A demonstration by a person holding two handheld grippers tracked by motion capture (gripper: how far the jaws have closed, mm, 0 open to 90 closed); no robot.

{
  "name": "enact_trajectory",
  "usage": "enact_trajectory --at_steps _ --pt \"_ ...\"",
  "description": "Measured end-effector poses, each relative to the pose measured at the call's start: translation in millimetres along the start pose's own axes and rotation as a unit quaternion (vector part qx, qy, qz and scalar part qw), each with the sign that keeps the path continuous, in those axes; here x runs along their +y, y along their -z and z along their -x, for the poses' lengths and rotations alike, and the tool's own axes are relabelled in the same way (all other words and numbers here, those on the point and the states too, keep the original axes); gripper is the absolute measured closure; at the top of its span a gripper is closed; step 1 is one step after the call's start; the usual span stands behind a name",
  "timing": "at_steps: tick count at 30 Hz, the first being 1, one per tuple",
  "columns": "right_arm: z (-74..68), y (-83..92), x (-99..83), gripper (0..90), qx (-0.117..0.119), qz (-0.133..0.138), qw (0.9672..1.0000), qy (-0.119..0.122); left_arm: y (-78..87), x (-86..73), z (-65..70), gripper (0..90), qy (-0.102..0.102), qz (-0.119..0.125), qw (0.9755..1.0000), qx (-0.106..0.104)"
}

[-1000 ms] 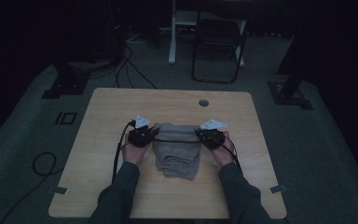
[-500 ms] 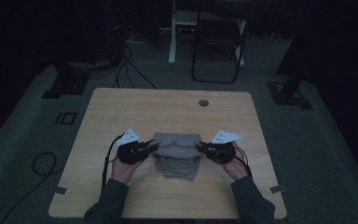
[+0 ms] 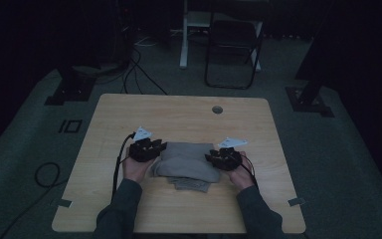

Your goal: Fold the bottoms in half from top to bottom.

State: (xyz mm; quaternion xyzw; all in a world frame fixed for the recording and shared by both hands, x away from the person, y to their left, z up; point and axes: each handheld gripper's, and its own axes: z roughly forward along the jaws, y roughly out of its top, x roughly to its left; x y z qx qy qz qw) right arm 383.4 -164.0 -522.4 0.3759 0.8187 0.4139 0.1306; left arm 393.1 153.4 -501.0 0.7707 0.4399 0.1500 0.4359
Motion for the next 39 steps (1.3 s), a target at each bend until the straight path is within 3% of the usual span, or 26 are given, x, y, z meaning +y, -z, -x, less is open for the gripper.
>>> enact_trajectory --at_steps 3,6,11,14,15,16,19,21,23,25,26,27,29,30,31,33,35,38,39 --pt "-0.1 -10.1 -1.9 67.6 -0.003 -0.021 0.9997 -0.010 -17.9 -1.3 0.4 69.4 -0.004 -0.050 0.9987 0.007" --pt "-5.3 -14.3 -4.3 67.6 0.007 -0.035 0.9994 0.003 -25.2 -8.5 5.7 69.3 -0.019 -0.082 0.9964 -0.007" --pt "-13.4 -7.9 -8.7 67.4 0.042 -0.036 0.9985 0.003 -9.5 -22.3 19.1 68.1 -0.021 -0.069 0.9962 -0.050" --pt "-19.8 1.0 -11.7 66.7 0.076 -0.029 0.9967 0.004 3.4 -31.0 28.6 66.6 -0.033 -0.063 0.9944 -0.079" --pt "-19.8 1.0 -11.7 66.7 0.076 -0.029 0.9967 0.004 3.4 -31.0 28.6 66.1 -0.033 -0.063 0.9944 -0.079" --pt "-22.2 3.8 -12.8 66.3 0.085 -0.027 0.9960 0.007 10.9 -37.1 35.1 66.1 -0.046 -0.061 0.9932 -0.088" --pt "-32.6 13.1 -16.7 63.0 0.120 -0.030 0.9918 0.029 18.7 -43.1 38.8 64.4 -0.051 -0.054 0.9918 -0.104" --pt "-38.1 17.5 -18.1 60.8 0.134 -0.028 0.9895 0.046 23.1 -42.9 38.3 63.6 -0.054 -0.049 0.9922 -0.101" --pt "-40.0 20.5 -18.3 59.8 0.128 -0.014 0.9904 0.050 25.3 -37.4 34.0 62.0 -0.050 -0.041 0.9944 -0.084" --pt "-37.5 20.4 -16.8 59.9 0.100 -0.005 0.9943 0.037 24.9 -30.2 28.9 62.1 -0.036 -0.036 0.9971 -0.056" --pt "-35.9 19.3 -16.2 59.9 0.082 -0.004 0.9961 0.031 24.1 -26.8 27.3 62.1 -0.032 -0.037 0.9977 -0.047" --pt "-35.9 19.3 -16.2 59.9 0.082 -0.004 0.9961 0.031 24.1 -26.8 27.3 62.2 -0.032 -0.037 0.9977 -0.047" --pt "-33.2 13.2 -16.9 56.0 0.064 -0.017 0.9977 0.016 21.4 -23.3 33.9 62.1 -0.041 -0.047 0.9967 -0.051" --pt "-34.6 12.1 -18.3 53.9 0.073 -0.020 0.9969 0.019 19.9 -25.9 39.9 62.0 -0.054 -0.059 0.9953 -0.054" --pt "-37.7 11.1 -20.3 52.5 0.080 -0.028 0.9960 0.029 18.3 -29.1 44.1 61.9 -0.065 -0.071 0.9937 -0.057" --pt "-43.7 11.4 -22.7 52.2 0.067 -0.037 0.9959 0.048 15.3 -38.3 51.1 61.7 -0.074 -0.086 0.9918 -0.060" --pt "-45.5 12.2 -23.4 51.9 0.065 -0.041 0.9956 0.053 14.7 -43.9 53.0 61.7 -0.071 -0.089 0.9914 -0.064" --pt "-50.3 14.6 -28.5 51.4 0.053 -0.069 0.9942 0.063 15.8 -54.5 53.5 61.2 -0.067 -0.095 0.9911 -0.065" --pt "-50.9 14.2 -30.7 51.4 0.046 -0.077 0.9937 0.067 16.0 -60.7 54.4 60.9 -0.075 -0.102 0.9902 -0.058"
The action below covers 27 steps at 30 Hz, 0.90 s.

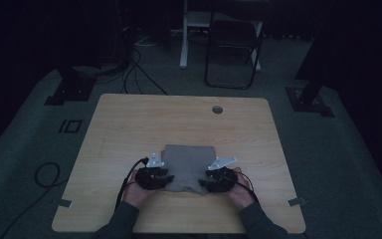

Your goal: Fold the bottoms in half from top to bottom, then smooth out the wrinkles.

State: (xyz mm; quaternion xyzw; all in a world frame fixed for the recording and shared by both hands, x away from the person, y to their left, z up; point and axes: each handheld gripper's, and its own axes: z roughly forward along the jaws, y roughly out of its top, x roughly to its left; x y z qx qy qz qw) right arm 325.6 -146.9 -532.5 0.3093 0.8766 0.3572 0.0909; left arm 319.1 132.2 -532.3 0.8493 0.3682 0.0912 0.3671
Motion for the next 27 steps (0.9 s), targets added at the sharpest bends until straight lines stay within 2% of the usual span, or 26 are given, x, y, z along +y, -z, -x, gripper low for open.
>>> enact_trajectory --at_steps 1,6,10,19,23,27 --pt "-0.3 -1.1 -2.2 51.4 -0.006 -0.004 1.0000 0.001 -0.3 -2.4 0.7 60.8 -0.001 -0.002 1.0000 0.002" --pt "3.3 -4.4 -4.9 51.5 -0.006 -0.005 0.9999 -0.011 -1.9 -6.4 0.9 60.9 -0.008 -0.003 0.9999 0.012" --pt "8.0 -7.9 -4.9 51.5 -0.009 0.001 0.9997 -0.021 -4.5 -7.2 -2.6 60.8 0.002 0.005 0.9999 0.013" --pt "13.7 -12.5 -2.1 50.8 -0.017 0.011 0.9993 -0.031 -7.1 -4.4 -7.6 60.7 0.006 0.011 0.9996 0.026" --pt "16.2 -14.1 -1.6 50.8 -0.016 0.017 0.9992 -0.032 -7.9 -2.7 -11.6 60.8 0.006 0.011 0.9992 0.038" --pt "20.2 -16.8 0.0 50.7 -0.020 0.022 0.9988 -0.038 -10.6 0.4 -18.4 60.9 0.013 0.013 0.9985 0.052"
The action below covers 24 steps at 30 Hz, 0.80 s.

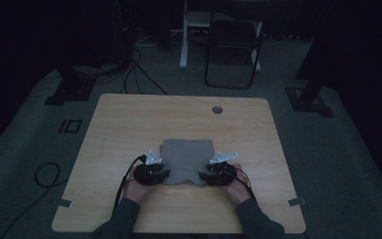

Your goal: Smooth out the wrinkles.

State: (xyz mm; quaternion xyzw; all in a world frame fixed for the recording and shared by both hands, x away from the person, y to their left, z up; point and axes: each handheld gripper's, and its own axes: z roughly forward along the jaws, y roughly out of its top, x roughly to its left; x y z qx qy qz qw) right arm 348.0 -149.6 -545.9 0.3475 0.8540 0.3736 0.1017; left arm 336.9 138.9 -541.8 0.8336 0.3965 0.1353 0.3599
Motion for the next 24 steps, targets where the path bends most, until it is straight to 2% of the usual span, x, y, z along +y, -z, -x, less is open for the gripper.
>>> enact_trajectory --at_steps 7,9,12,13,17,22,24 --pt "4.5 -5.9 3.7 49.8 -0.013 0.010 0.9999 -0.003 -4.1 2.8 -3.4 61.7 0.006 0.004 0.9998 0.019" --pt "7.0 -8.9 5.6 49.6 -0.018 0.015 0.9997 -0.009 -5.0 3.8 -5.3 61.7 0.009 0.004 0.9994 0.033" --pt "8.5 -11.7 7.5 49.5 -0.024 0.021 0.9994 -0.012 -5.6 4.8 -7.9 61.6 0.009 0.002 0.9990 0.043" --pt "9.2 -12.6 7.9 49.6 -0.026 0.022 0.9993 -0.011 -6.7 5.3 -11.8 61.6 0.015 0.001 0.9986 0.051" --pt "12.7 -15.4 9.8 49.6 -0.033 0.028 0.9989 -0.019 -8.4 5.3 -19.9 60.8 0.030 0.005 0.9979 0.057" --pt "16.7 -16.2 9.5 49.6 -0.037 0.031 0.9984 -0.028 -8.4 4.0 -24.5 60.7 0.038 0.011 0.9968 0.069" --pt "19.0 -15.3 8.3 49.6 -0.048 0.030 0.9980 -0.029 -6.9 3.2 -25.0 60.4 0.041 0.014 0.9964 0.073"
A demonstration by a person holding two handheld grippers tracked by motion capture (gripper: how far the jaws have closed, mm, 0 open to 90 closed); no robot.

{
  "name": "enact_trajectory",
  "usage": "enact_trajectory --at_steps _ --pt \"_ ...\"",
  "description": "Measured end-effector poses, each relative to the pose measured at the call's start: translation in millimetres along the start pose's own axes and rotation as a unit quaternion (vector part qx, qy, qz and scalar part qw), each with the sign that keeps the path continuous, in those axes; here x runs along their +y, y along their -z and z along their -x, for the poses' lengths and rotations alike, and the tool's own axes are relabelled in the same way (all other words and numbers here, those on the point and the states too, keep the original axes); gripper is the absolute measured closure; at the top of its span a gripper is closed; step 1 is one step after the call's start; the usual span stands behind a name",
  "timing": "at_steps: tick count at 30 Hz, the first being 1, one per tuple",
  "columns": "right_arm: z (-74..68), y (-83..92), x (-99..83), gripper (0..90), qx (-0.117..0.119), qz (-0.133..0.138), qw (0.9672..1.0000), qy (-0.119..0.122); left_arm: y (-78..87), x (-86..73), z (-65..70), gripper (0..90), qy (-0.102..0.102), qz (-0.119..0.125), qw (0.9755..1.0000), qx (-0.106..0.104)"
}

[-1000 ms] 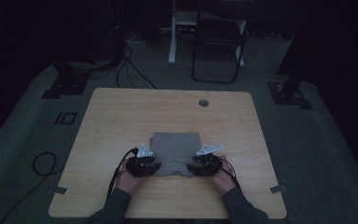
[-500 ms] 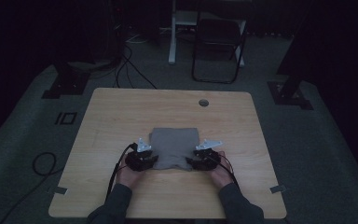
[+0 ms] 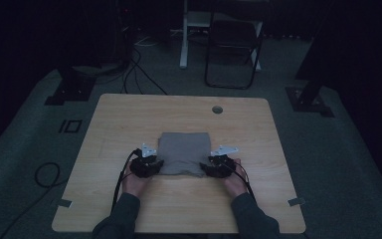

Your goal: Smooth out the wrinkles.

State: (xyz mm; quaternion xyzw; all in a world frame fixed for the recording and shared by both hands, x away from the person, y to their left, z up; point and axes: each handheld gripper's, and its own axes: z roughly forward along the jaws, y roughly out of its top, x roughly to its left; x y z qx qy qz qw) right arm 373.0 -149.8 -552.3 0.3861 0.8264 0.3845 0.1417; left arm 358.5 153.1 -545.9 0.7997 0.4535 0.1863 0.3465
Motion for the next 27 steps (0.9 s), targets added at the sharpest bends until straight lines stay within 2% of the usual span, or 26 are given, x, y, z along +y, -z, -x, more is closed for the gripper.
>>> enact_trajectory --at_steps 3,7,11,13,15,16,18,22,25,27 --pt "4.2 1.1 -1.8 49.8 -0.013 -0.002 0.9998 -0.011 2.3 -0.9 -1.5 59.2 0.004 0.006 0.9999 0.012" --pt "8.2 5.3 -2.7 50.9 -0.034 0.006 0.9992 -0.019 9.0 -1.8 -7.6 57.0 0.013 0.021 0.9996 0.012" --pt "14.3 19.8 -3.9 49.8 -0.039 0.037 0.9983 -0.024 23.1 -3.5 -16.2 56.9 0.029 0.048 0.9984 0.012" --pt "20.3 28.0 -5.9 49.2 -0.043 0.047 0.9974 -0.036 28.5 -5.2 -21.5 56.9 0.035 0.052 0.9979 0.017" --pt "23.6 31.0 -7.7 49.1 -0.047 0.047 0.9970 -0.040 30.2 -6.7 -24.2 56.8 0.038 0.052 0.9976 0.023" --pt "27.1 33.0 -10.1 49.0 -0.050 0.046 0.9967 -0.045 31.7 -10.2 -30.0 56.8 0.045 0.048 0.9971 0.038" --pt "37.6 35.7 -18.3 48.9 -0.059 0.039 0.9954 -0.064 31.6 -12.8 -35.4 56.8 0.048 0.041 0.9965 0.055" --pt "44.6 35.0 -22.6 48.3 -0.065 0.033 0.9946 -0.074 28.4 -17.2 -44.8 56.8 0.058 0.026 0.9951 0.076" --pt "47.3 34.8 -23.6 48.0 -0.069 0.030 0.9942 -0.077 25.1 -20.1 -50.8 55.9 0.069 0.016 0.9942 0.081" --pt "48.1 35.1 -23.9 47.3 -0.079 0.026 0.9940 -0.071 24.0 -21.4 -53.8 55.9 0.075 0.012 0.9935 0.085"
